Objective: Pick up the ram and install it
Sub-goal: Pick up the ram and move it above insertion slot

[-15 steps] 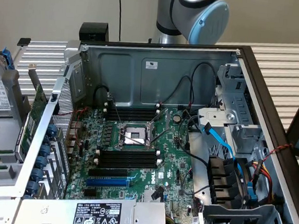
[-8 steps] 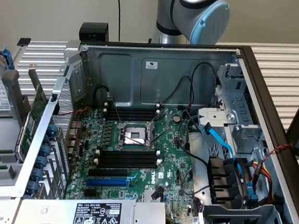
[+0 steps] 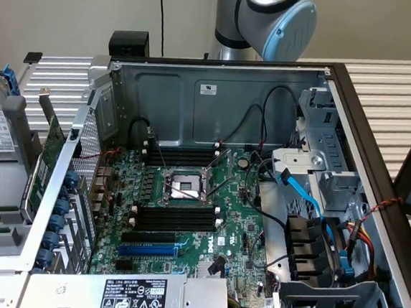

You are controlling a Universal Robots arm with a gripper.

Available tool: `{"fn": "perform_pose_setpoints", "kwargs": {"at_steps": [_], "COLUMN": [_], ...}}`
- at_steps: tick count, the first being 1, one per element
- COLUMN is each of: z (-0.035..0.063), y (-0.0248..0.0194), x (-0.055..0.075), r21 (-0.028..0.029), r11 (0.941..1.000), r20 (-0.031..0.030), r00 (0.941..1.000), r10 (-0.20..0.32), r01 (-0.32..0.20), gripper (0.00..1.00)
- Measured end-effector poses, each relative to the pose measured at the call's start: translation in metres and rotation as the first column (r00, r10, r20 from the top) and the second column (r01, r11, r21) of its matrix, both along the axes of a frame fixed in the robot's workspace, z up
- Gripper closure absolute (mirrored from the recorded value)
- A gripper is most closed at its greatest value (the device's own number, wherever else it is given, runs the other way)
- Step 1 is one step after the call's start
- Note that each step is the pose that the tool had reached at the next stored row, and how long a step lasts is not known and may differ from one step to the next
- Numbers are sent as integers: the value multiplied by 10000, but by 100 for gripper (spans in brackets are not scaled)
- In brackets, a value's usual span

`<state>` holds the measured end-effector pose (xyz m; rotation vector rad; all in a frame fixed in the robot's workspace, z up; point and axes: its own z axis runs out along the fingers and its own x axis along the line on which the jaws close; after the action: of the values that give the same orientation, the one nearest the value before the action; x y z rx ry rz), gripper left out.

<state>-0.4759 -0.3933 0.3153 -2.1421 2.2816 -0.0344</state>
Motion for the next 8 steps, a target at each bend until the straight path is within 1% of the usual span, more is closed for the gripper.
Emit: {"fn": "perform_pose_setpoints", "kwargs": {"at_steps": [2, 3, 5, 6, 8], "z": [-37, -53, -75, -82, -92], "y": [-8, -12, -22, -26, -32], "x": [5, 8, 16, 20, 22], "r21": [0, 0, 0, 0, -9], "r11": [10000, 10000, 10000, 10000, 9999], "r20": [-1, -24, -141, -216, -426], "r00": [10000, 10000, 9999, 9997, 9990], "r10": [3, 10, 37, 67, 156], "r01": [-3, -10, -37, -67, -157], "gripper": [58, 58, 58, 58, 58]}}
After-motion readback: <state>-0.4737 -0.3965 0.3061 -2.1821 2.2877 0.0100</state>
